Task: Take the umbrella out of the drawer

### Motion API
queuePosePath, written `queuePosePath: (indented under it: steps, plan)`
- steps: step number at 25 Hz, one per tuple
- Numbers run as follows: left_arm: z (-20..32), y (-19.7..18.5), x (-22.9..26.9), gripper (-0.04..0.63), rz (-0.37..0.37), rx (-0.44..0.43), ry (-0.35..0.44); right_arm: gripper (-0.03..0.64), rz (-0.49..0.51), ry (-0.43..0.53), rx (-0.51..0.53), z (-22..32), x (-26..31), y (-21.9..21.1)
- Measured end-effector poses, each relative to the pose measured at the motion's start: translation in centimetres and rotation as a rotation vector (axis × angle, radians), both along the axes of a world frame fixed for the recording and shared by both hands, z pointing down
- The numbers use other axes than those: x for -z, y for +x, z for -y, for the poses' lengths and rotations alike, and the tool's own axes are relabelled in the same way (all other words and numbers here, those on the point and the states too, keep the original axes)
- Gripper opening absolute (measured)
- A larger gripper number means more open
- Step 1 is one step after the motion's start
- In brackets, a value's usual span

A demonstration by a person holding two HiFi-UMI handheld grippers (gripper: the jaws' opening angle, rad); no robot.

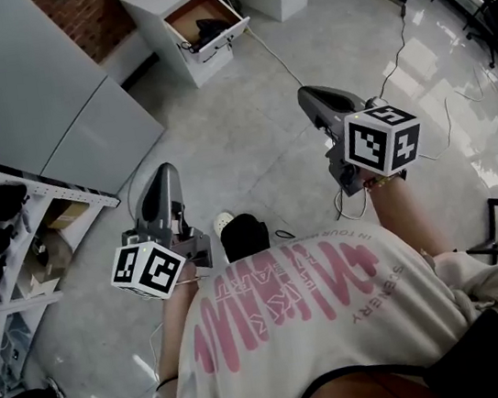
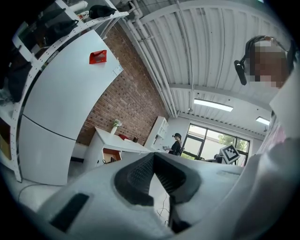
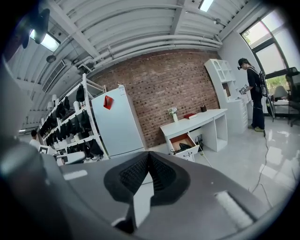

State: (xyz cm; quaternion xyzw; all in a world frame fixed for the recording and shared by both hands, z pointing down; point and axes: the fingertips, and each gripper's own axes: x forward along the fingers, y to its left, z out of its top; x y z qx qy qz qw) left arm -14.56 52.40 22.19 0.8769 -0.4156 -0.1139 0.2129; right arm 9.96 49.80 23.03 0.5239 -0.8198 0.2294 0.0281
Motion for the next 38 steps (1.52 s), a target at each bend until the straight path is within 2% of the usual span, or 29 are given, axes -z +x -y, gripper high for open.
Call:
queuePosePath:
  steps: [4, 9, 18, 24, 38]
  plan:
    - [3.3, -1.0, -1.2, 0.003, -0.005, -0.030, -0.027, 0.012, -0.033, -0.043, -0.024, 2.8, -1.4, -1.4]
    - [9.4, -3.0, -0.5, 0.003, -0.021, -0.066, -0.014, 0.012, -0.020, -0.065, -0.068, 7.9, -1.4, -3.6]
    - [20.3, -7.2, 1.9, 0.003, -0.007, -0.148, 0.032, 0.012, 0.007, -0.016, -0.131, 16.8, 0.9, -8.7]
    - [24.7, -8.9, 3.4, 0.003, -0.003, -0.204, 0.089, 0.012, 0.008, -0.001, -0.173, 20.4, 1.3, -10.7]
    - [29.4, -14.6, 2.8, 0.003, -0.022, -0.136, 0.088, 0.012, 0.000, -0.005, -0.167, 25.5, 1.0, -14.8]
